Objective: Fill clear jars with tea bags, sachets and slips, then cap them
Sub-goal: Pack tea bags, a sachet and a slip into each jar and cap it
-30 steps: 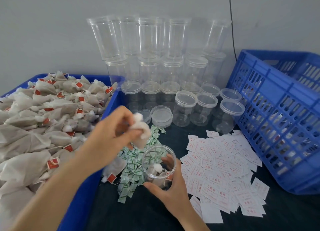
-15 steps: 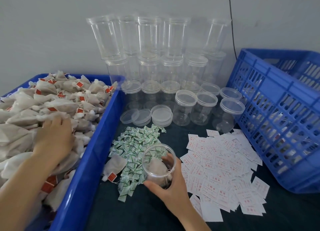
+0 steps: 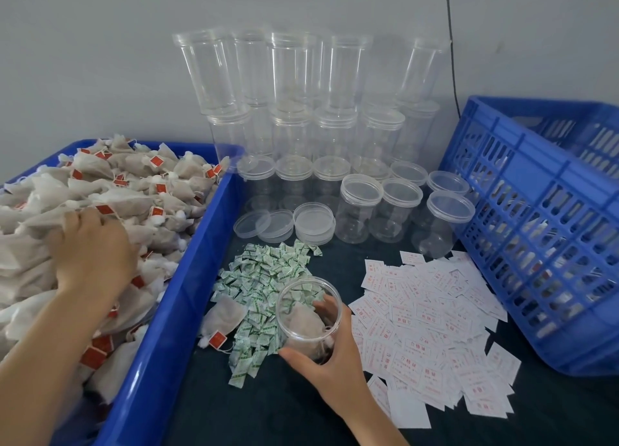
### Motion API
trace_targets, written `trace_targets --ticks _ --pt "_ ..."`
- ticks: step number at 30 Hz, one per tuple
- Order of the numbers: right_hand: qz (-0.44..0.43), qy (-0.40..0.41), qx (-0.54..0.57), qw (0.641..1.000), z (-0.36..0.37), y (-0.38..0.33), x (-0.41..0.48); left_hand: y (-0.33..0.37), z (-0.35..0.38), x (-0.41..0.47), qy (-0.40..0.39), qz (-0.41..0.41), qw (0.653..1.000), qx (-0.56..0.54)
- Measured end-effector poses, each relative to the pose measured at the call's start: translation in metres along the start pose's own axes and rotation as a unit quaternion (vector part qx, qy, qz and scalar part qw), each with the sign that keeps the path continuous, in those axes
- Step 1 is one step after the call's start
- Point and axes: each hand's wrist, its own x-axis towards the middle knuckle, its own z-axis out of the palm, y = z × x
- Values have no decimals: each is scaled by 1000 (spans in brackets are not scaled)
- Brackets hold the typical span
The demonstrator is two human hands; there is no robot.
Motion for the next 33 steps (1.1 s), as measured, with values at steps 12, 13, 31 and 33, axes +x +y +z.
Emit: trace_targets --ticks 12,13,31,33 --pt "0 2 3 1000 0 -1 -1 50 -110 -62 -76 185 800 -566" --pt "-1 2 4 1000 0 -1 -1 60 -118 -73 -108 213 782 -576" --pt "6 1 2 1000 1 1 -1 19 -24 -34 -164 197 966 -40" --pt "5 2 -1 1000 1 2 -1 21 -23 -34 -141 202 969 -16"
